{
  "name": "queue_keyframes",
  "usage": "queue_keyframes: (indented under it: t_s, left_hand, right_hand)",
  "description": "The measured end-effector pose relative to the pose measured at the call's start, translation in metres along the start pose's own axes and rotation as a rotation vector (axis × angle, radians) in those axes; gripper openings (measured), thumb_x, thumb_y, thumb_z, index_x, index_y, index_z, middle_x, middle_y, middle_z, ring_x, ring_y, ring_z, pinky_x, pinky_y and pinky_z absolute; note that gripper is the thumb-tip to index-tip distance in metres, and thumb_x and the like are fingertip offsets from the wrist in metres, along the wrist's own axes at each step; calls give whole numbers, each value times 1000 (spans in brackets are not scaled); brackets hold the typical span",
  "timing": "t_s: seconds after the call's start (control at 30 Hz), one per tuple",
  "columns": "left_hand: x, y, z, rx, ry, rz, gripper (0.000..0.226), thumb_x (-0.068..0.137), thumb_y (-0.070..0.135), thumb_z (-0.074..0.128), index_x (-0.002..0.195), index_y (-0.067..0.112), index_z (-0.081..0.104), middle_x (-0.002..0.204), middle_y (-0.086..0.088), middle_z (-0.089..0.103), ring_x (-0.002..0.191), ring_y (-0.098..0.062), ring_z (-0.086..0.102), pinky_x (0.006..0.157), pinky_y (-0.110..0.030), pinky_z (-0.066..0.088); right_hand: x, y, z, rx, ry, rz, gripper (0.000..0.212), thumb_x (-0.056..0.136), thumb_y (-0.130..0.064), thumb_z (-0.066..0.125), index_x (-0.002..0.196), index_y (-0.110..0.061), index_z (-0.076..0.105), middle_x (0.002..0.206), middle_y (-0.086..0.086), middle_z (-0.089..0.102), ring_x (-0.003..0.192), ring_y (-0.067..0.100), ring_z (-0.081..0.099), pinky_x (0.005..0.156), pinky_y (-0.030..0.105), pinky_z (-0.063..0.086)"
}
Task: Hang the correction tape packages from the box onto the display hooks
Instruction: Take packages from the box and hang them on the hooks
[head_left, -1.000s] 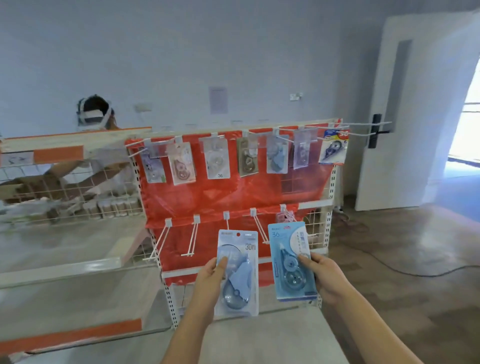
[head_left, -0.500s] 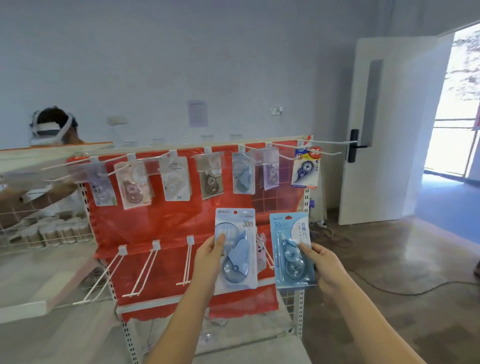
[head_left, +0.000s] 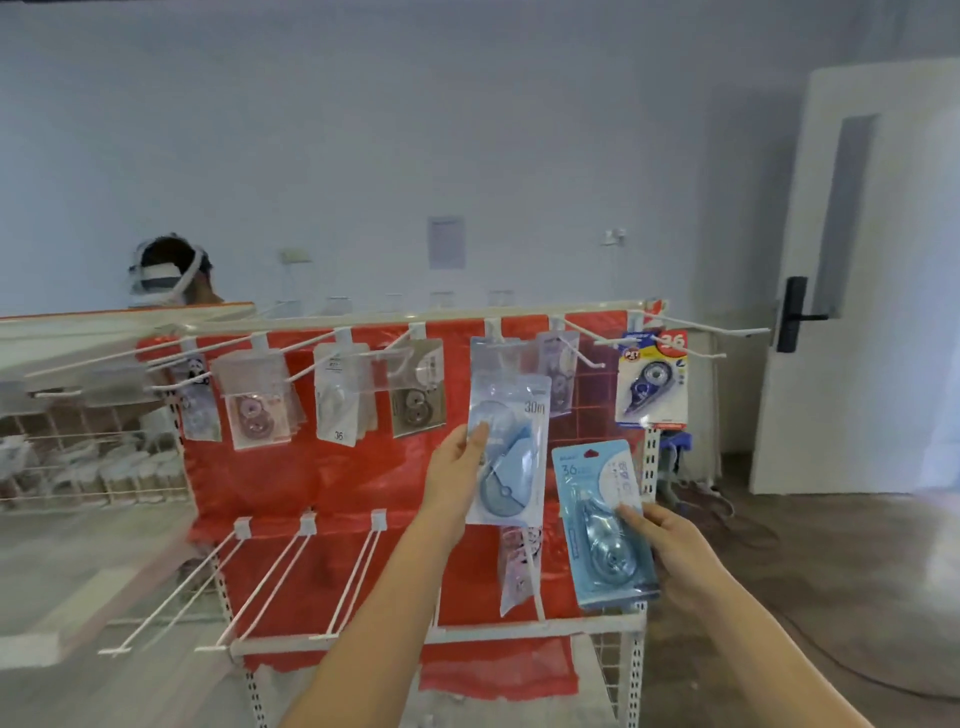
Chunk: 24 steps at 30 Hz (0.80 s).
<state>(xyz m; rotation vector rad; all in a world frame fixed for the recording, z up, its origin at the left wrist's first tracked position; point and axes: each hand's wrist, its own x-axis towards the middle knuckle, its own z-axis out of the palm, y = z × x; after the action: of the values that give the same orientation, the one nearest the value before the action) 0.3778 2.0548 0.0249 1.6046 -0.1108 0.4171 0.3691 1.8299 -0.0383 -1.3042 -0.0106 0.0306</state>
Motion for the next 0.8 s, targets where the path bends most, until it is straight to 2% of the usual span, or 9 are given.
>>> queue_keyframes:
  t_s: [0.1, 0.17, 0.3, 0.43, 0.53, 0.67, 0.73, 0.8]
  left_hand:
    - [12, 2, 3, -31, 26, 22, 21, 98, 32, 50, 85, 17, 59, 79, 4, 56, 72, -4, 48, 64, -16, 40]
    - [17, -1, 4, -55, 29, 47, 19, 97, 30, 51, 86, 20, 62, 83, 4, 62, 75, -5, 54, 65, -15, 44]
    - [20, -11, 7, -132, 26, 44, 21, 97, 28, 52, 81, 16, 60, 79, -3, 59, 76, -14, 52, 64, -22, 43]
    - [20, -20, 6, -198, 33, 31, 20, 94, 30, 55, 85, 16, 66, 87, -9, 66, 83, -21, 58, 76, -39, 47]
    - [22, -23, 2, -236, 42, 10, 20, 95, 29, 54, 92, 15, 68, 96, -12, 70, 89, -24, 63, 80, -43, 50]
    - [30, -24, 1, -202, 27, 18, 24, 91, 38, 58, 88, 15, 66, 90, -12, 64, 85, -25, 57, 78, -44, 46]
    - [32, -23, 4, -214, 19, 7, 19, 93, 35, 58, 85, 21, 67, 90, -10, 63, 86, -24, 56, 81, -44, 47]
    - [35, -24, 7, -215, 34, 1, 18, 95, 30, 56, 84, 22, 67, 89, -7, 64, 85, -21, 56, 80, -39, 47]
  right_hand:
    - [11, 4, 3, 5, -4, 53, 23, 90, -15, 60, 108, -1, 63, 102, 22, 70, 97, 44, 65, 90, 58, 49]
    - [19, 6, 5, 14, -1, 58, 22, 90, -13, 60, 107, 0, 63, 102, 24, 70, 100, 45, 64, 93, 60, 47]
    - [37, 9, 13, -10, 7, 35, 25, 87, -15, 62, 107, 1, 63, 97, 20, 72, 90, 38, 67, 90, 54, 51]
    - [52, 13, 20, -38, 17, 25, 15, 89, -15, 61, 97, -4, 66, 90, 15, 73, 88, 36, 67, 88, 51, 52]
    - [58, 17, 24, -49, 22, 42, 20, 88, -18, 62, 102, -3, 64, 94, 17, 72, 89, 37, 67, 86, 52, 53]
    - [62, 21, 25, -15, 13, 63, 22, 87, -17, 62, 103, -2, 62, 99, 19, 70, 92, 39, 66, 86, 52, 53]
    - [65, 25, 25, 15, 5, 63, 26, 86, -16, 63, 106, 0, 61, 102, 21, 69, 95, 40, 64, 88, 53, 51]
    - [67, 28, 24, 30, -4, 62, 27, 83, -17, 63, 106, -1, 62, 98, 19, 71, 89, 36, 67, 84, 50, 53]
